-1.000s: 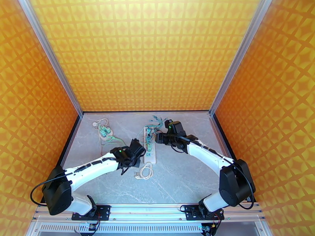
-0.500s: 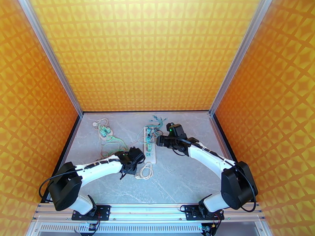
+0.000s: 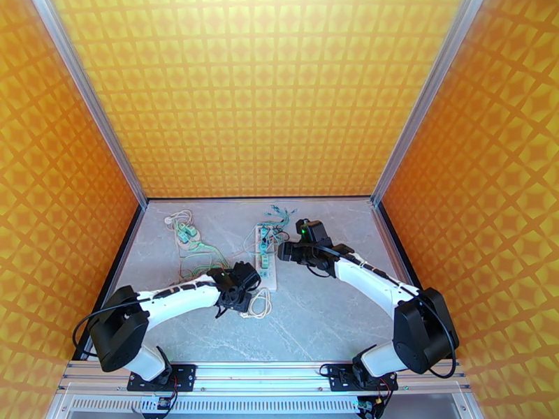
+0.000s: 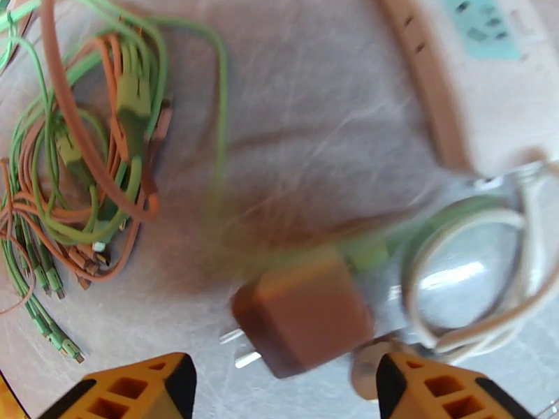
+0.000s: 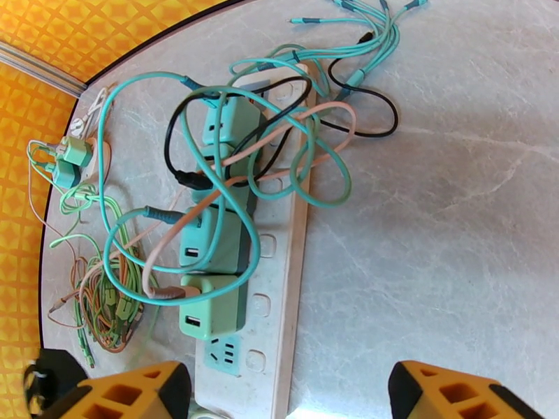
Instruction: Pull the plug off the socket
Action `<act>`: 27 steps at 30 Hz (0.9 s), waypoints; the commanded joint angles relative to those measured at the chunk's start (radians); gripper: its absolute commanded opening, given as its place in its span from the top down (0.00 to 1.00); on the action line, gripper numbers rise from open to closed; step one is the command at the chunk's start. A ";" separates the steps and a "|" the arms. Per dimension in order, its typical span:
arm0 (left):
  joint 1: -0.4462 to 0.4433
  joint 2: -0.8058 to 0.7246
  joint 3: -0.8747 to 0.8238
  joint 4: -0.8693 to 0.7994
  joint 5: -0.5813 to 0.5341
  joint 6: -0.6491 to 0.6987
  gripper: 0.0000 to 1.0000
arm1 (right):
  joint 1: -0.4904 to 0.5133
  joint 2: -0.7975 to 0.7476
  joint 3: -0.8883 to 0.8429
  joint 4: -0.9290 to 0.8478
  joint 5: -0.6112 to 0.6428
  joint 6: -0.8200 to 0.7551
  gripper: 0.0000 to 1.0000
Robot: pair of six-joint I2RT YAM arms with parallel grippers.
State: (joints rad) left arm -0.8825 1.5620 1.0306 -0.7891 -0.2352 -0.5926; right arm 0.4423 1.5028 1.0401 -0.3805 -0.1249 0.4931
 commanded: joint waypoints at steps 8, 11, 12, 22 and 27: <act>0.095 -0.167 0.065 0.096 0.083 -0.030 0.08 | 0.075 -0.003 0.051 -0.056 0.051 -0.016 0.27; 0.154 -0.220 0.031 0.143 0.088 -0.087 0.01 | 0.110 0.022 0.075 -0.066 0.081 -0.020 0.29; 0.173 -0.237 0.016 0.160 0.093 -0.101 0.01 | 0.122 0.033 0.083 -0.072 0.092 -0.020 0.29; 0.323 -0.347 -0.105 0.219 0.054 -0.242 0.01 | 0.235 0.222 0.226 -0.131 0.170 -0.022 0.37; 0.332 -0.321 -0.066 0.156 0.049 -0.247 0.01 | 0.246 0.311 0.292 -0.152 0.219 -0.012 0.41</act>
State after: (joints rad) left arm -0.5606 1.2331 0.9356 -0.5976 -0.1654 -0.8150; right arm 0.6884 1.7782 1.2816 -0.4961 0.0322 0.4812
